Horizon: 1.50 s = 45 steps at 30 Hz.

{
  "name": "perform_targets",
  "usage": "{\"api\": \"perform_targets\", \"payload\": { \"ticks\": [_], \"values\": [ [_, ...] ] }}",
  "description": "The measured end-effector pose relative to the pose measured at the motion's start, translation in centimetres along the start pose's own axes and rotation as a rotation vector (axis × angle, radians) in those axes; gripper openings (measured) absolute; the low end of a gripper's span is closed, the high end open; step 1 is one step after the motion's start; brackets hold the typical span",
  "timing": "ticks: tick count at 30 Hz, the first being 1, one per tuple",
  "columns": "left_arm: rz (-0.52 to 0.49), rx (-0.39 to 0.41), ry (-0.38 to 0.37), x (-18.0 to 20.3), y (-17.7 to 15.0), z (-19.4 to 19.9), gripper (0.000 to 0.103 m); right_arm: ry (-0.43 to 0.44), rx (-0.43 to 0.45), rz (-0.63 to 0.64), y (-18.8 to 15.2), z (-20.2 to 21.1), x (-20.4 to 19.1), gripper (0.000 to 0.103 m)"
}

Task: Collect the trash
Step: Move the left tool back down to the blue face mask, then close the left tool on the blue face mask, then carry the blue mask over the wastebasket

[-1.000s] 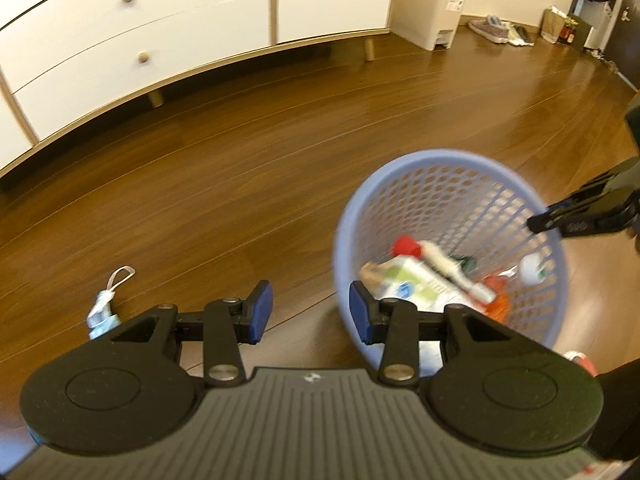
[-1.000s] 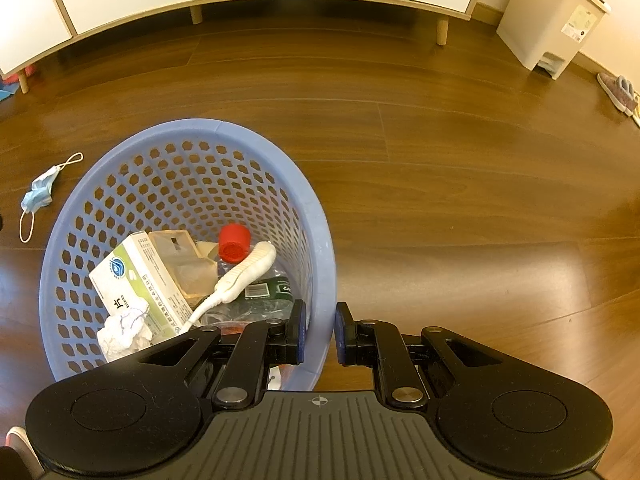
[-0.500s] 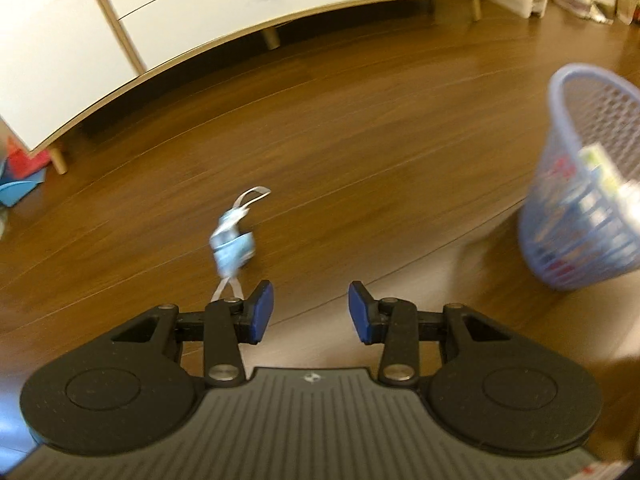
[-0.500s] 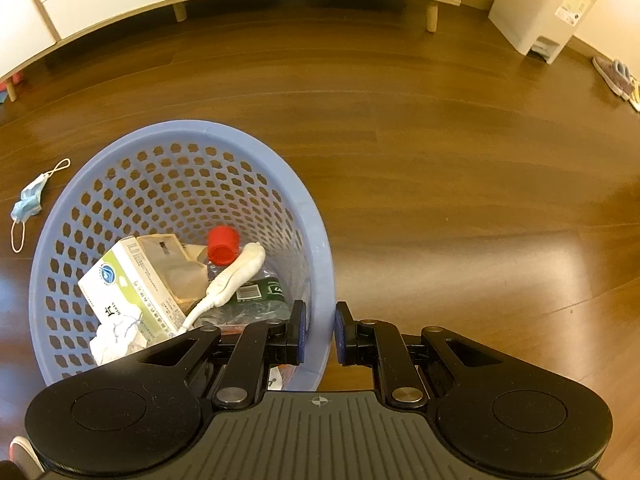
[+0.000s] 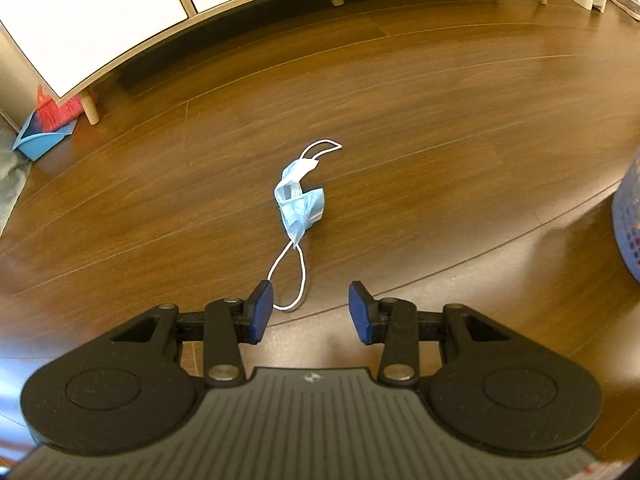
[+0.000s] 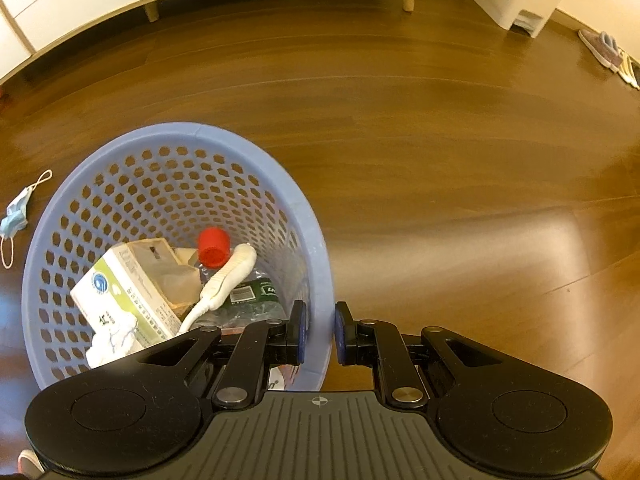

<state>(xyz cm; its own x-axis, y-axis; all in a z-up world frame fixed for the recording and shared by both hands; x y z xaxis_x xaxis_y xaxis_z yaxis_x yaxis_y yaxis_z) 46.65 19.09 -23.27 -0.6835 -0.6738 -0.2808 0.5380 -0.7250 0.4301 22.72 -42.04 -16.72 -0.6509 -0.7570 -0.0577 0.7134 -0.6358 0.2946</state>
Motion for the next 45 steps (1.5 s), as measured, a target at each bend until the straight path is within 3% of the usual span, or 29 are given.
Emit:
{"api": "perform_targets", "payload": {
  "ticks": [12,25,26,28,29,31,38,45],
  "values": [
    [-0.011,0.030,-0.002,-0.1,1.3,-4.0,0.036,0.008,0.009,-0.009,0.2,0.3,-0.6,0.010],
    [-0.021,0.029,0.048,-1.5,3.0,-9.8,0.036,0.013,0.020,-0.017,0.6,0.1,0.3,0.010],
    [-0.026,0.023,0.046,-1.4,3.2,-10.2,0.034,0.013,0.021,-0.017,0.6,0.1,0.3,0.010],
    [-0.032,0.008,0.044,-1.3,3.5,-10.7,0.008,0.012,0.022,-0.016,0.6,0.1,0.3,0.010],
    [-0.033,0.004,0.039,-1.3,3.5,-10.8,0.007,0.012,0.022,-0.016,0.6,0.1,0.3,0.010],
    [-0.043,0.030,0.039,-1.2,3.8,-10.2,0.002,0.013,0.024,-0.016,0.5,0.1,0.4,0.010],
    [-0.030,0.089,0.003,-0.8,4.6,-6.1,0.001,0.021,0.028,-0.030,0.5,0.3,0.4,0.010],
    [-0.029,0.194,-0.106,2.5,6.9,1.0,0.001,0.026,0.044,-0.033,0.5,1.0,0.4,0.009]
  ]
}}
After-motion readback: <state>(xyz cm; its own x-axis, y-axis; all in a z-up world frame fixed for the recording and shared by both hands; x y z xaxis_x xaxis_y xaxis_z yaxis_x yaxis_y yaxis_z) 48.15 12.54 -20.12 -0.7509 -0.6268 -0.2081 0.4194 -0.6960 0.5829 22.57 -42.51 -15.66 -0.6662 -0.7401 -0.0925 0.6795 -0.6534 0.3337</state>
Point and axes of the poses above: each gripper's, at about its wrist camera, not at the fingertips, and z roughly against the way its jaws point, x to its right, y to its top, the point moved 8 cm from there along -z, roughly the way its jaws point, and after that the axes turned 11 degrees about -z, right-handed, at the moved point
